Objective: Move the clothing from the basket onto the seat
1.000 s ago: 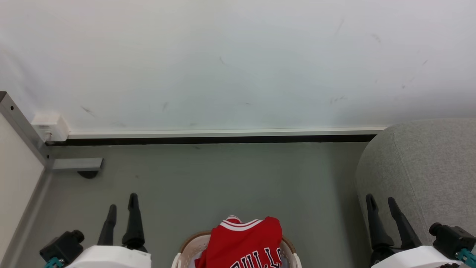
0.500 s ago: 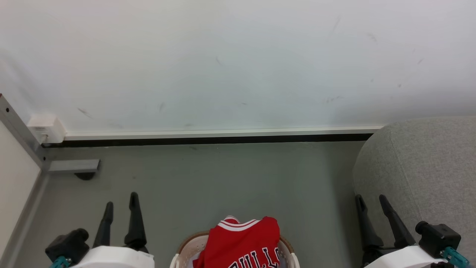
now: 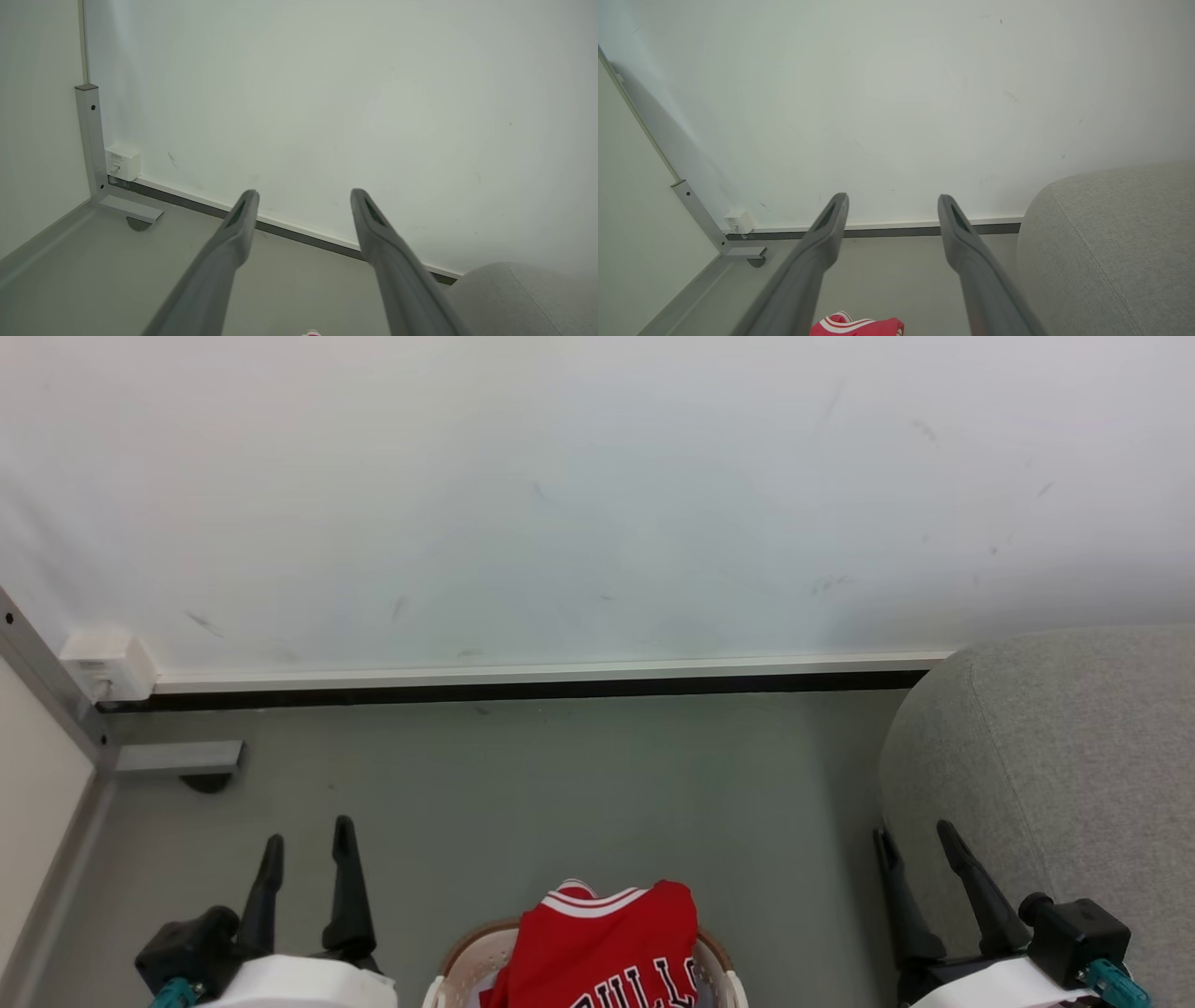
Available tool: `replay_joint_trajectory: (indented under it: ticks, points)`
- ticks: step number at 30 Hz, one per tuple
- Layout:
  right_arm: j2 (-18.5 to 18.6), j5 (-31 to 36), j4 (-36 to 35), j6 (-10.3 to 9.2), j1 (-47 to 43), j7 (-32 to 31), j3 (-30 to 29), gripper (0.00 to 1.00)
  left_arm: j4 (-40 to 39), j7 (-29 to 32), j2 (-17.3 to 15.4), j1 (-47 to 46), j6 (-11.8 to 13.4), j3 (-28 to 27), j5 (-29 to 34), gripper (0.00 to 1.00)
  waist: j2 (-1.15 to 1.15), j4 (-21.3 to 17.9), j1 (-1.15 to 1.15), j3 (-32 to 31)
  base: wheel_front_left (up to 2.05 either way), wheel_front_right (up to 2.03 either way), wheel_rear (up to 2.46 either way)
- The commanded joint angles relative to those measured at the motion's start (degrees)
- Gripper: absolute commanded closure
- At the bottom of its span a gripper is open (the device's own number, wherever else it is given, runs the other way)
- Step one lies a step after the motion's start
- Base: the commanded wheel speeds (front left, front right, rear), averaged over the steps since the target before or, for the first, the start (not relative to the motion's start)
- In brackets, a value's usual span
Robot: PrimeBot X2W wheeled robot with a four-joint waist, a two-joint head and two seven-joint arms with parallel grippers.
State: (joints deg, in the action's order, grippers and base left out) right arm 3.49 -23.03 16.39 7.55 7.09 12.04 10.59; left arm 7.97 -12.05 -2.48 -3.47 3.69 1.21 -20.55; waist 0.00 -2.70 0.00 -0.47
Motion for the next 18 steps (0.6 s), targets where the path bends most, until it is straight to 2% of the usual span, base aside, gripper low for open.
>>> replay_joint_trajectory:
  ticks: [1, 18]
  points:
    - [0.0, 1.7, -0.3, -0.09, 1.2, 0.6, 0.2, 0.0, -0.4, -0.6, -0.5, 0.2, 0.3, 0.1, 2.2, 0.0, 0.0, -0.1, 0.0, 0.0, 0.0, 0.0, 0.0]
    - [-0.2, 7.3, -0.6, -0.11, 1.1, 2.4, 1.3, 0.0, -0.1, -2.3, -0.6, 0.5, 1.2, 0.9, 8.9, 0.0, 0.0, -0.2, 0.0, -0.6, 0.0, 0.0, 0.0]
